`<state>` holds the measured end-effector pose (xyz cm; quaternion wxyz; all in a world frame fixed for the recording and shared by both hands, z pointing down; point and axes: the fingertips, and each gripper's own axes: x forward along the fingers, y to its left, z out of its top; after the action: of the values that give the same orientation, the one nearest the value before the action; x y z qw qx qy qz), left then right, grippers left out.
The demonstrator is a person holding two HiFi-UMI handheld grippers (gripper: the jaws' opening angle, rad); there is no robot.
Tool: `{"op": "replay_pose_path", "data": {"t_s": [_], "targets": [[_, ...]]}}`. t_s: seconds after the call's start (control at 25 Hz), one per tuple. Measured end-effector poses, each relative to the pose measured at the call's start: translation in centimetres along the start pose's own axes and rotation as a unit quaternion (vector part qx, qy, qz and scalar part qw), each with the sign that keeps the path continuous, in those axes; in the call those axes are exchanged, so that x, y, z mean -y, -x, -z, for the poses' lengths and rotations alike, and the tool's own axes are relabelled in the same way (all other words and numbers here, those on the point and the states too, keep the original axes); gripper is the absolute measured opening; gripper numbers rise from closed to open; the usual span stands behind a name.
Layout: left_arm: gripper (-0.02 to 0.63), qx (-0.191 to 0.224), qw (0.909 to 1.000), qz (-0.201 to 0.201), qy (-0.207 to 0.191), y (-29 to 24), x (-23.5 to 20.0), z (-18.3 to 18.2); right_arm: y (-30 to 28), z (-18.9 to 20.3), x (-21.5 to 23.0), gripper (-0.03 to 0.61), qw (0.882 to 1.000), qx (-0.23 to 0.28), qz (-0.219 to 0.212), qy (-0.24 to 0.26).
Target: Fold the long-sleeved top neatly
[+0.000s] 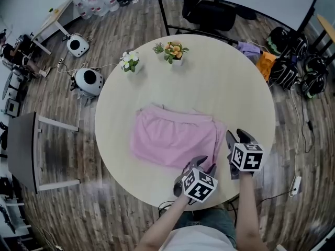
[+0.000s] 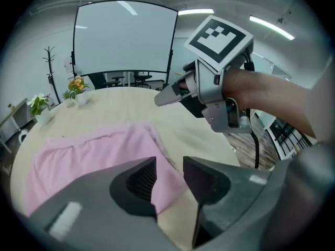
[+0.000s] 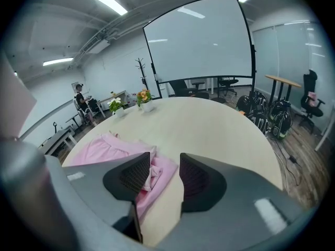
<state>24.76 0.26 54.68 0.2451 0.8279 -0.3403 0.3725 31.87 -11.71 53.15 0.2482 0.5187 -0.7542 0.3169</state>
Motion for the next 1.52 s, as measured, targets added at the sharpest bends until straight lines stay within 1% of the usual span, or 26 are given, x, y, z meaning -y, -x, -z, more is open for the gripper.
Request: {"op": "replay_pose_path", "data": {"t_s": [0.2,0.36,0.52,0.68,0.8,1.04,1.12,1.24,1.32,1.36,1.52], "targets": [[0.186,-0.040,0.9992,0.008,-0.005,-2.6,1.3,1.8,-1.2,0.3,0.2,0.219,1.000,-0.008,-0.009,-0.006],[0.186,-0.063,0.9980,0.008,0.005,-3.9,1.8,3.0,-2.2,0.6,-0.1,0.236,1.000,-0.015,-0.018,-0.005],[0.186,-0.080,0.9967,0.008,-0.008,-4.8,2.2,3.8,-3.3,0.9,-0.6,0.255,0.999,-0.024,-0.029,-0.002],[0.186,-0.088,0.9961,0.011,-0.006,-5.4,2.6,4.3,-4.3,0.8,-1.0,0.276,0.999,-0.027,-0.037,-0.009],[0.186,-0.090,0.9958,0.006,-0.016,-5.5,2.8,4.6,-4.9,1.0,-1.1,0.304,0.999,-0.033,-0.038,-0.016],[0.185,-0.081,0.9961,-0.011,-0.033,-5.7,2.9,4.9,-6.4,1.9,-1.6,0.357,0.998,-0.051,-0.039,-0.025],[0.168,-0.077,0.9964,-0.017,-0.032,-5.6,2.8,5.0,-6.9,2.7,-1.8,0.373,0.996,-0.066,-0.045,-0.027],[0.147,-0.073,0.9968,-0.020,-0.024,-5.6,2.6,4.9,-7.7,4.3,-1.9,0.366,0.994,-0.095,-0.045,-0.028],[0.123,-0.070,0.9970,-0.027,-0.019,-5.6,2.3,4.8,-8.0,4.8,-1.8,0.343,0.994,-0.099,-0.041,-0.019],[0.099,-0.068,0.9971,-0.032,-0.017,-5.6,2.2,4.8,-8.1,4.9,-1.7,0.323,0.995,-0.098,-0.037,-0.007],[0.080,-0.062,0.9971,-0.040,-0.019,-5.5,2.2,4.9,-8.3,5.1,-2.1,0.224,0.994,-0.093,-0.025,0.053]]}}
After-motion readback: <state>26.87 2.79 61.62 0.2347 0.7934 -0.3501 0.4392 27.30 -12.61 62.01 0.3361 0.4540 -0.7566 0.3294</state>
